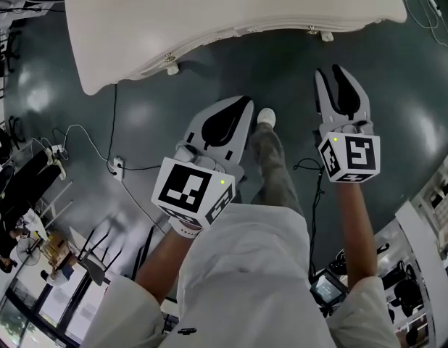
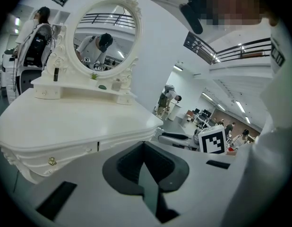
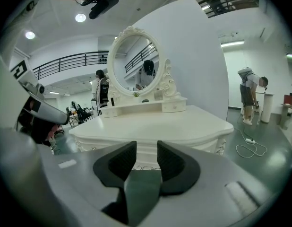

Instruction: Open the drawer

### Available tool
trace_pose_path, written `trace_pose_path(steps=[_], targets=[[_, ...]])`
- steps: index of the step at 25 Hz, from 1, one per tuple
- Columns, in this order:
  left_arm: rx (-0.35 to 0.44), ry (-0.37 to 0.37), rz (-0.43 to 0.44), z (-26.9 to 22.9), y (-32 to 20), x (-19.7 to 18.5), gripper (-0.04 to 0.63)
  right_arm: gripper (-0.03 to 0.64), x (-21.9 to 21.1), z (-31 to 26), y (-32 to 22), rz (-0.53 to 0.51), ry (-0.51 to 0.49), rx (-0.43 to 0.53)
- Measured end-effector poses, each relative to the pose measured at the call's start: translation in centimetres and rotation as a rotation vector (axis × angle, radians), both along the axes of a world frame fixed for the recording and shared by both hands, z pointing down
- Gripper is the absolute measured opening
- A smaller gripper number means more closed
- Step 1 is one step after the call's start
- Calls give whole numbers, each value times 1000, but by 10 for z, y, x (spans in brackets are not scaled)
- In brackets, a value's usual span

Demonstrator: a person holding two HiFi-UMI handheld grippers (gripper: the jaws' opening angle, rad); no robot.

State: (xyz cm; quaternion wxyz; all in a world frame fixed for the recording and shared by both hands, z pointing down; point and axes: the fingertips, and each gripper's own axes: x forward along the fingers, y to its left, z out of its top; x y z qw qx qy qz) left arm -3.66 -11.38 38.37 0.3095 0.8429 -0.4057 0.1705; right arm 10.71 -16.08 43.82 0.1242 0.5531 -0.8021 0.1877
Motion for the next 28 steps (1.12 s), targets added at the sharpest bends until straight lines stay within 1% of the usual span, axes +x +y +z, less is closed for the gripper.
trace_pose_path(steps=[5,11,22,28], targets=[[-16,6,2,10,-3,-2,9,138,1,16,-9,32,6,-17],[-35,-4,19,25,-1,-9,9,138,3,36,-18,66,23,-37],[-58,5,3,36,-8,-7,9,147,18,79,-39,119,53,-89],[-79,9,-12,43,-10,-3,9,155,29,103,-51,146,51,-125]])
